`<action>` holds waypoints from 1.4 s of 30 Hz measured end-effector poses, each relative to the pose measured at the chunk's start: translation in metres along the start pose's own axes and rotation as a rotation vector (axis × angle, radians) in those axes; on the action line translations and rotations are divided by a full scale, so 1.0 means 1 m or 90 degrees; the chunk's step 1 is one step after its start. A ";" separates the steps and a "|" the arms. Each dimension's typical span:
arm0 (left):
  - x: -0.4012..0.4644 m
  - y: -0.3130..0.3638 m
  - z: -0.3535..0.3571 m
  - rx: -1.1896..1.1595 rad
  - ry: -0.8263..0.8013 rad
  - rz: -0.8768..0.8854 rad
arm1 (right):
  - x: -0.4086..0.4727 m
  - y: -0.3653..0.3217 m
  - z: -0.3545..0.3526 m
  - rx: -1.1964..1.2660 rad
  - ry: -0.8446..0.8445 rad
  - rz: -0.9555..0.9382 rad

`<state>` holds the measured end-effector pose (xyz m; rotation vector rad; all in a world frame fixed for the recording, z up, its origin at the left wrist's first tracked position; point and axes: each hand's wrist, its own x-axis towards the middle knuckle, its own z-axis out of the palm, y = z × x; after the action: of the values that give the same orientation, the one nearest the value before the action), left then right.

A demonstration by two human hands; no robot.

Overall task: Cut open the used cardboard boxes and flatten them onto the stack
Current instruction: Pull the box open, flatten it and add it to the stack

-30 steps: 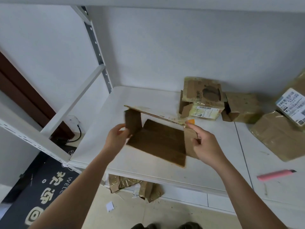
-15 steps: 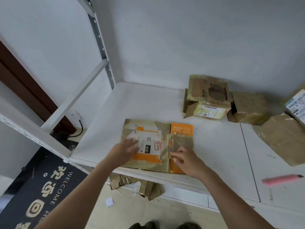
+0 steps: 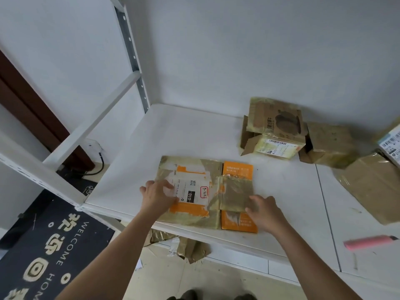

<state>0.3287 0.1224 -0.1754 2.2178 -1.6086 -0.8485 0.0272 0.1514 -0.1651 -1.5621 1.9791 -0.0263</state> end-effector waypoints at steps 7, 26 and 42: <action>0.011 -0.007 -0.028 -0.186 0.102 -0.141 | 0.019 -0.045 -0.004 0.258 -0.063 -0.020; -0.009 -0.063 -0.036 0.026 0.168 -0.243 | 0.067 -0.180 0.079 0.092 -0.134 -0.366; 0.024 -0.089 -0.032 0.108 -0.023 -0.058 | 0.115 -0.228 0.074 -0.268 -0.007 -0.405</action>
<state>0.4216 0.1268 -0.2048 2.4214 -1.6628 -0.8081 0.2481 0.0057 -0.1902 -2.4034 1.4565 0.1507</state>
